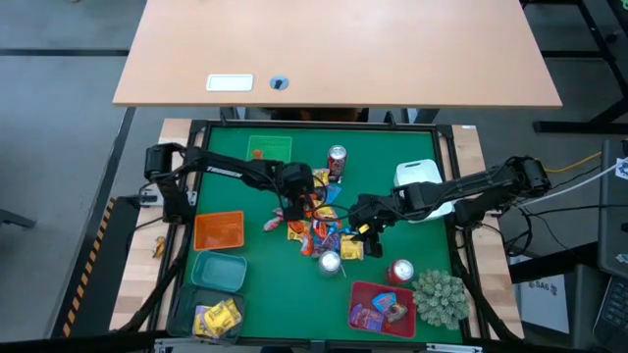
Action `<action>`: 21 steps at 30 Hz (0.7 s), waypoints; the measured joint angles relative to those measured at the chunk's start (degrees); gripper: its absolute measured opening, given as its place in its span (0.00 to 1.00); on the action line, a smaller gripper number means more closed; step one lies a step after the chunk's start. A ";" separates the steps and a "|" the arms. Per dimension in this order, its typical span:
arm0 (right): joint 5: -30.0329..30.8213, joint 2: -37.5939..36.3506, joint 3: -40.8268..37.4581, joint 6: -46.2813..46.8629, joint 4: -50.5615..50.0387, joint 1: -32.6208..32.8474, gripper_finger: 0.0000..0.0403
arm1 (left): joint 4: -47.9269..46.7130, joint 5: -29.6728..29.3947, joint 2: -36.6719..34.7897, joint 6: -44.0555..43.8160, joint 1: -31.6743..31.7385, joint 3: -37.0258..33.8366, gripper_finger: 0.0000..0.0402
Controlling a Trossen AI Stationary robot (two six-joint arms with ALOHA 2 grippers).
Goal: Sort candy
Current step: Put the orange chocolate into the green bin
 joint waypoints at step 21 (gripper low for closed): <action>0.10 0.00 0.01 0.00 -0.03 0.00 0.33 | 0.69 -0.52 1.40 -1.31 0.31 0.00 0.01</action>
